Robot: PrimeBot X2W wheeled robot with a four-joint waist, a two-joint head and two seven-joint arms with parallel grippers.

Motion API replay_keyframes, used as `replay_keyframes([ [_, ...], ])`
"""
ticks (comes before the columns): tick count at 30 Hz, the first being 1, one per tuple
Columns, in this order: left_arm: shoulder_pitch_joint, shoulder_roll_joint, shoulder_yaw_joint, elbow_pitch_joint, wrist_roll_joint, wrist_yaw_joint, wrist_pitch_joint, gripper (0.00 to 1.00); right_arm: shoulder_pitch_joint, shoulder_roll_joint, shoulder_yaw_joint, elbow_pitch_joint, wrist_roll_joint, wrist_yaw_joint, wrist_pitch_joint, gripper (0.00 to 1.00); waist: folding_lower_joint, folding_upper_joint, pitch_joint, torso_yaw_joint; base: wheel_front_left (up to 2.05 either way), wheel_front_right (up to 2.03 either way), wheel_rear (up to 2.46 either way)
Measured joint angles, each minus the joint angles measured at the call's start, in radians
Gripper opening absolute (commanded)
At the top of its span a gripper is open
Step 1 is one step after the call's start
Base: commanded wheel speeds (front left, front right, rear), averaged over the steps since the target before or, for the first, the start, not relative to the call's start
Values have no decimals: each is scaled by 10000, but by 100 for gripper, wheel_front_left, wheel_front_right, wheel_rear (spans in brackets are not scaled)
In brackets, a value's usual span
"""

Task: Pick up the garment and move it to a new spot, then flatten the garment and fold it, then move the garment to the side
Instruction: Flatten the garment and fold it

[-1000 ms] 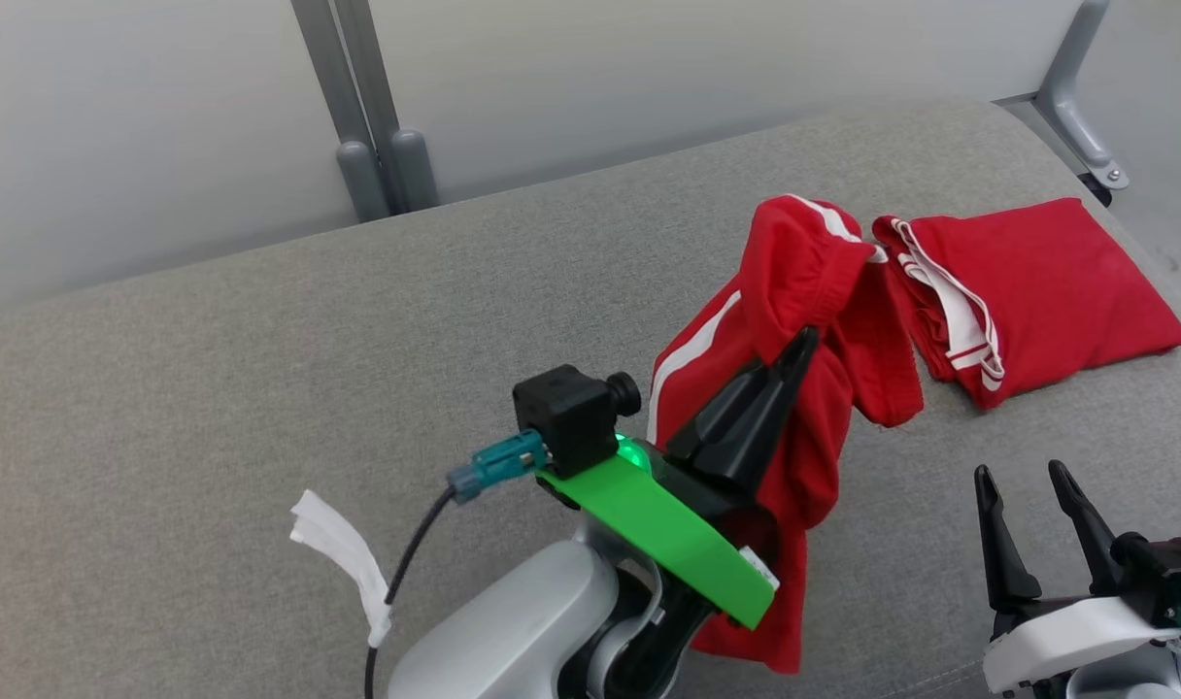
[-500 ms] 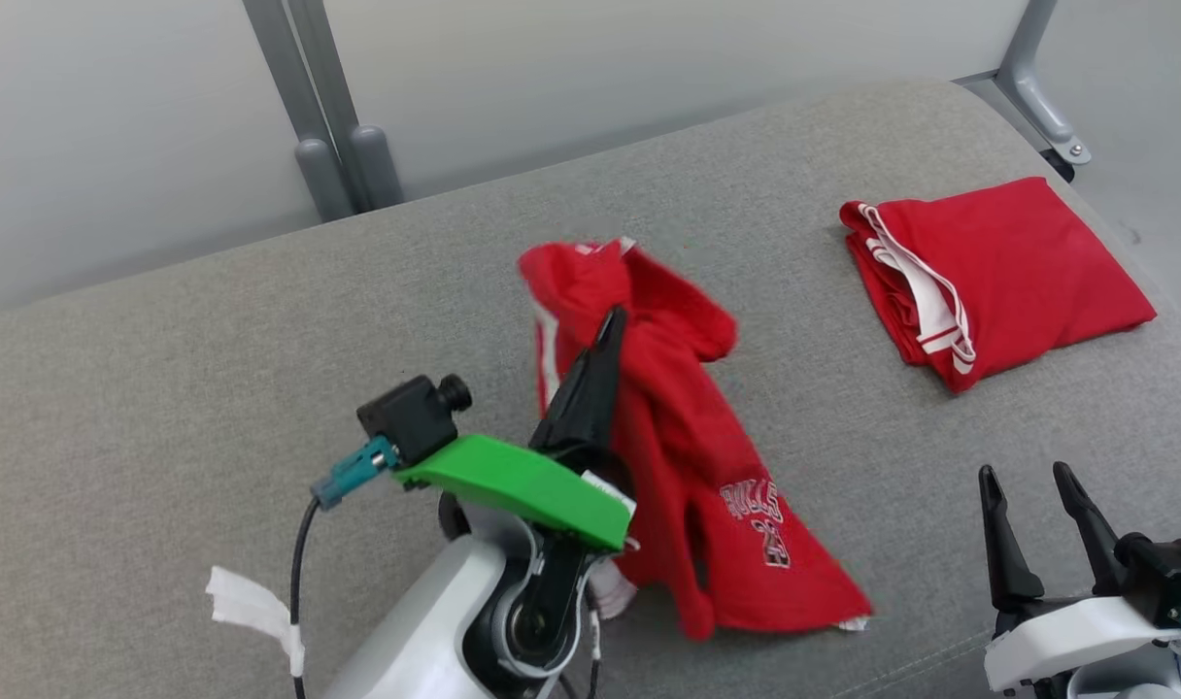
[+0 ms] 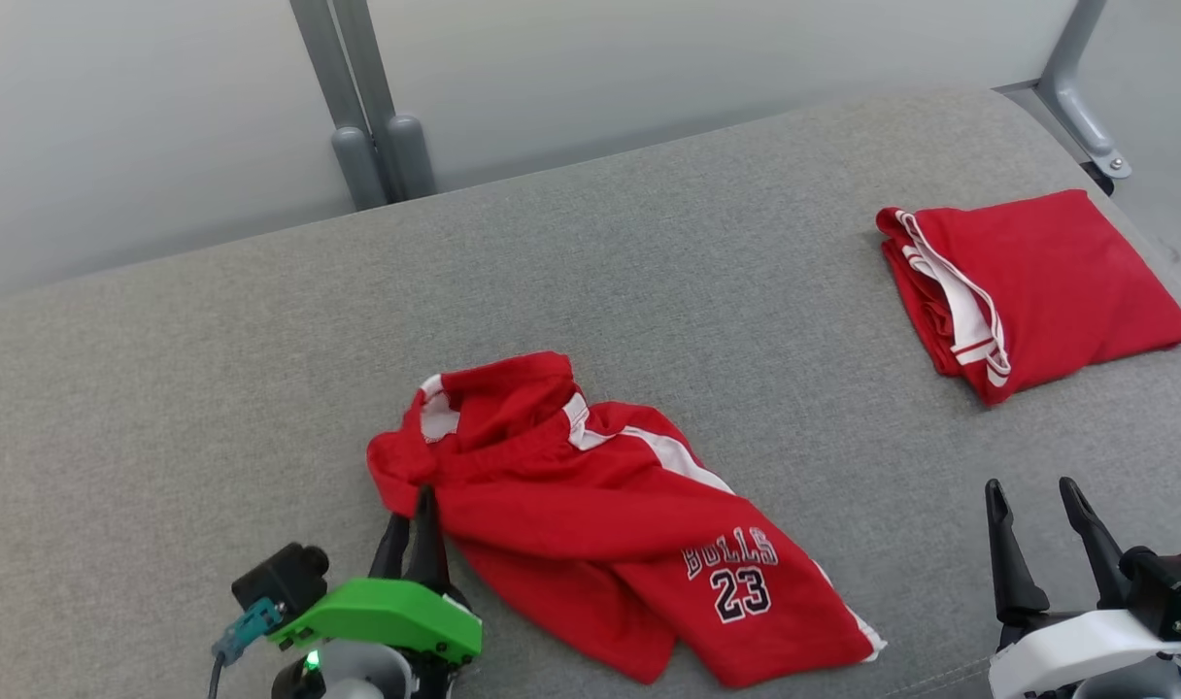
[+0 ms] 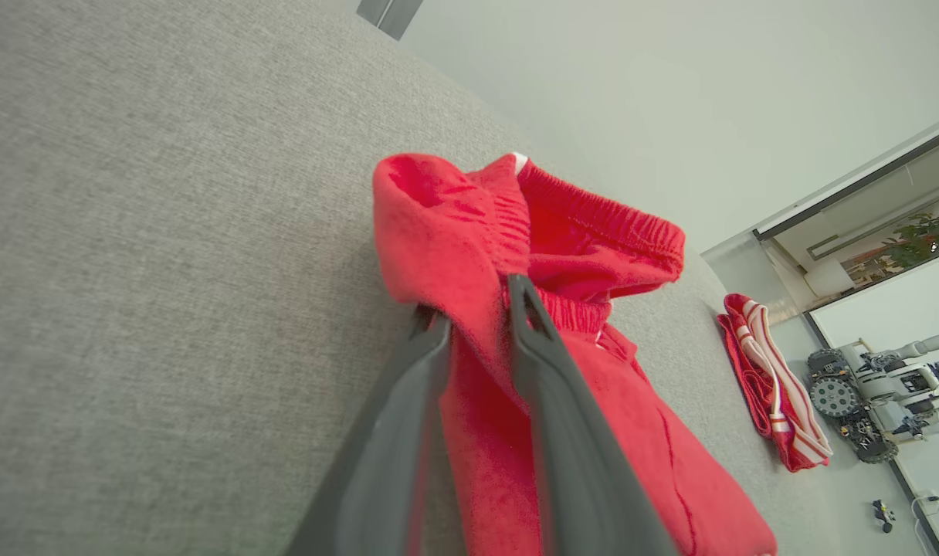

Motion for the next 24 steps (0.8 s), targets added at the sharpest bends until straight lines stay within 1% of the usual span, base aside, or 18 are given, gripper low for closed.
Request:
replay_keyframes([
  [3, 384, 2, 353, 278, 349, 203, 2, 100, 6, 6, 40, 13, -6, 2, 0, 100, 0, 0, -68, 152, 0, 0, 0],
  [6, 730, 0, 819, 251, 754, 412, 2, 100, 8, 2, 44, 4, -6, 2, 0, 100, 0, 0, -129, 265, 0, 0, 0],
  [9, 881, 17, 1149, -117, 1933, 610, 2, 100, 17, -2, 10, -50, -6, 0, 0, 100, 0, 0, -110, 338, 0, 0, 0],
  [11, 856, 33, 1051, -401, 2583, 577, 2, 100, 23, -8, -33, -67, -4, 0, 0, 100, 0, 0, -62, 376, 0, 0, 0],
  [13, 626, 105, 612, -546, 3179, 453, 4, 100, 23, -19, -19, -67, -2, 0, 0, 100, 0, 0, 23, 401, 0, 0, 0],
  [15, 104, 119, 90, -665, 3578, 274, 303, 100, 6, -13, 25, -67, -2, 2, 0, 100, 0, 0, 109, 406, 0, 0, 0],
  [17, -654, 121, -541, -842, 3981, 61, 907, 100, -58, 0, 105, -59, -2, 2, 0, 100, 0, 0, 200, 382, 0, 0, 0],
  [20, -1598, 67, -1302, -846, 4100, -201, 1916, 100, -239, 12, 244, -36, 40, 0, 0, 100, 0, 0, 341, 290, 0, 0, 0],
  [24, -2858, 36, -2192, -46, 4217, -416, 3095, 100, -481, 33, 405, 33, 119, 2, 0, 100, 0, 0, 527, 36, 0, 0, 0],
])
